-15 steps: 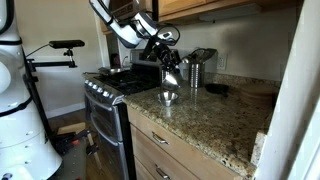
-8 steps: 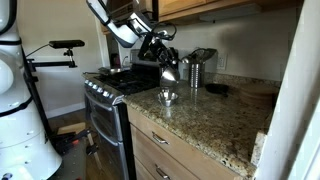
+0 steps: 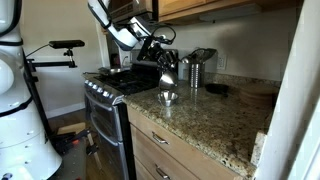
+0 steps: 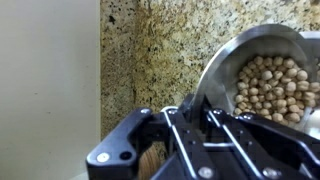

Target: Pour the contents in the right silver bowl into the other

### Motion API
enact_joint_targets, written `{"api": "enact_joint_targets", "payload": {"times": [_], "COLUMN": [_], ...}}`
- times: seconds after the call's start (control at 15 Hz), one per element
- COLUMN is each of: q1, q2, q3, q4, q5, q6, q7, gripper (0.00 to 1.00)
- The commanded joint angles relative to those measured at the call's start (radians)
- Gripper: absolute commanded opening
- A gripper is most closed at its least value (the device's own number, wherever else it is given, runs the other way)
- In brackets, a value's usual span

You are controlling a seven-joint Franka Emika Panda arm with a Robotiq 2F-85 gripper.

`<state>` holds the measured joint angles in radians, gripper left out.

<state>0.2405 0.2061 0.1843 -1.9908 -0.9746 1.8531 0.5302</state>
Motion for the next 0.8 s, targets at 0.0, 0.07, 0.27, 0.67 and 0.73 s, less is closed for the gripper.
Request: {"api": "enact_joint_targets", "payload": {"times": [0.0,0.07,0.27,0.67,0.73], "q1": [0.01,0.01,0.014,0.019,0.022], "q2": [0.01,0.014,0.023,0.033,0.036], "q3": [-0.007,-0.008,-0.01,-0.009,-0.008], "q4": [-0.001,0.0,0.003,0.005,0.006], "q5": [-0.03,-0.031,-0.039,-0.081,-0.091], "q6": [-0.025,-0.024,-0.032,-0.048,-0.058], "q7": [0.019,0.018,0.023,0.031,0.037], "gripper": [0.06,0.06,0.06,0.06,0.06]}}
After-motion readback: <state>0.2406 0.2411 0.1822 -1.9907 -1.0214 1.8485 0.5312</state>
